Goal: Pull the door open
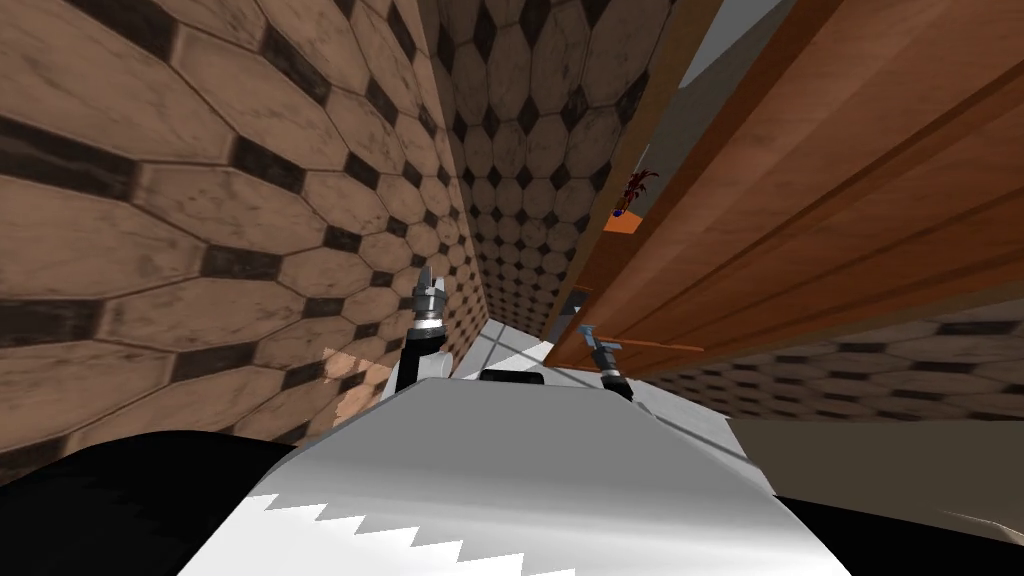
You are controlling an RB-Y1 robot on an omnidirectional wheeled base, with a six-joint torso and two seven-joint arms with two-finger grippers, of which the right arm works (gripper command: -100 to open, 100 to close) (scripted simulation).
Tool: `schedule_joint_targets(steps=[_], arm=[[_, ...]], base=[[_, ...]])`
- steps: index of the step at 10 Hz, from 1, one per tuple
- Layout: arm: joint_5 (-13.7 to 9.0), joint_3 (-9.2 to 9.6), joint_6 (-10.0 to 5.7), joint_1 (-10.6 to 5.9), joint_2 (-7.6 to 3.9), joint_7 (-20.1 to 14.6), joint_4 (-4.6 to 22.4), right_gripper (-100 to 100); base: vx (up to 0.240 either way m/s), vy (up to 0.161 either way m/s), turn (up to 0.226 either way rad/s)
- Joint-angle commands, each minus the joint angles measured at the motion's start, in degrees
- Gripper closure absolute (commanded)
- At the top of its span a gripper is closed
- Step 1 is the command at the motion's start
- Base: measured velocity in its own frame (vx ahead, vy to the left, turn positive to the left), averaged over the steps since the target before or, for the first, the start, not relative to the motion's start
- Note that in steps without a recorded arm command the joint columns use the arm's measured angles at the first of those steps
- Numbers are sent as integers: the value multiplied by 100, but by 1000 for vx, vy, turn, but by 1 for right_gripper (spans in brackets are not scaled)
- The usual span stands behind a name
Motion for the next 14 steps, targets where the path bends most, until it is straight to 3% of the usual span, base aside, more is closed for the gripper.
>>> schedule_joint_targets(steps=[1, 3, 6, 7, 8, 14], arm=[[46, 7, -185, 59, -48, -55, 95, 100], [124, 24, -423, 170, -140, -172, 157, 100], [200, 40, -656, 280, -230, -287, 217, 100], [182, 37, -595, 223, -203, -242, 248, 100], [224, 18, -732, 303, -220, -277, 294, 100], [340, -89, -1163, 530, -307, -373, 428, 100]], base=[[-177, -30, 86], [-184, -67, 124], [-169, -46, 93], [-83, -32, 19], [-133, -48, 223], [-195, -79, 183]])
